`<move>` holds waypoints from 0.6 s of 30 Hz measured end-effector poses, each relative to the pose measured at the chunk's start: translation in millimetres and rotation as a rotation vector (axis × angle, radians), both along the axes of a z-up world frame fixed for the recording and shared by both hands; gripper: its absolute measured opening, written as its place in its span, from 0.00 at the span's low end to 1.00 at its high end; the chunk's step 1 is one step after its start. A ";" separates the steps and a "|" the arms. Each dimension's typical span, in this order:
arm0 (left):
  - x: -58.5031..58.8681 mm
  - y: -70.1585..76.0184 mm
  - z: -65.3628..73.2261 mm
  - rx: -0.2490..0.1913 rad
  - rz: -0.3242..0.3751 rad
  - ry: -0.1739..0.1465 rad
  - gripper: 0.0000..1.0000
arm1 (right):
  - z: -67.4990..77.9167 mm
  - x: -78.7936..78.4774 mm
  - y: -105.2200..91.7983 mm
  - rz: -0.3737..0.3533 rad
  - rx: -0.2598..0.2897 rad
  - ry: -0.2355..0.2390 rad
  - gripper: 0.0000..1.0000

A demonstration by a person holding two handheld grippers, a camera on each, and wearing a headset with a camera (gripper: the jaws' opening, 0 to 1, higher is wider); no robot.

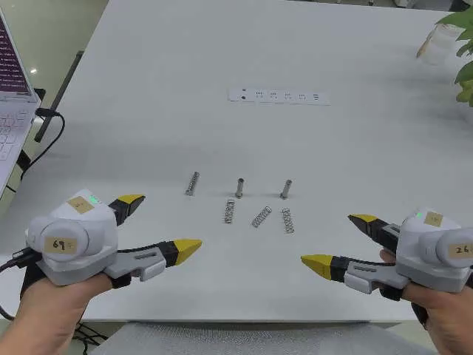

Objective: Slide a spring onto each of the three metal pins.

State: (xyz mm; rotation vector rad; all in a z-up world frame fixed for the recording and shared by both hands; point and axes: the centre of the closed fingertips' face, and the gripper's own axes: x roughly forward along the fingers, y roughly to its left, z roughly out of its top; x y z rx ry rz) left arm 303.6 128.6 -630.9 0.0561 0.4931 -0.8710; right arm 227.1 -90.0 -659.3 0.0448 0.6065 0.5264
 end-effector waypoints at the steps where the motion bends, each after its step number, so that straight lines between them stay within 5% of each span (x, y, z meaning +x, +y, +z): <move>1: -0.3 0.3 -0.5 0.000 0.000 0.002 0.72 | 0.0 -0.1 -0.2 -0.003 0.004 0.001 0.75; 18: -2.2 0.0 0.9 -0.011 -0.001 0.004 0.73 | -0.2 -6.3 -6.9 -0.017 -0.003 0.010 0.76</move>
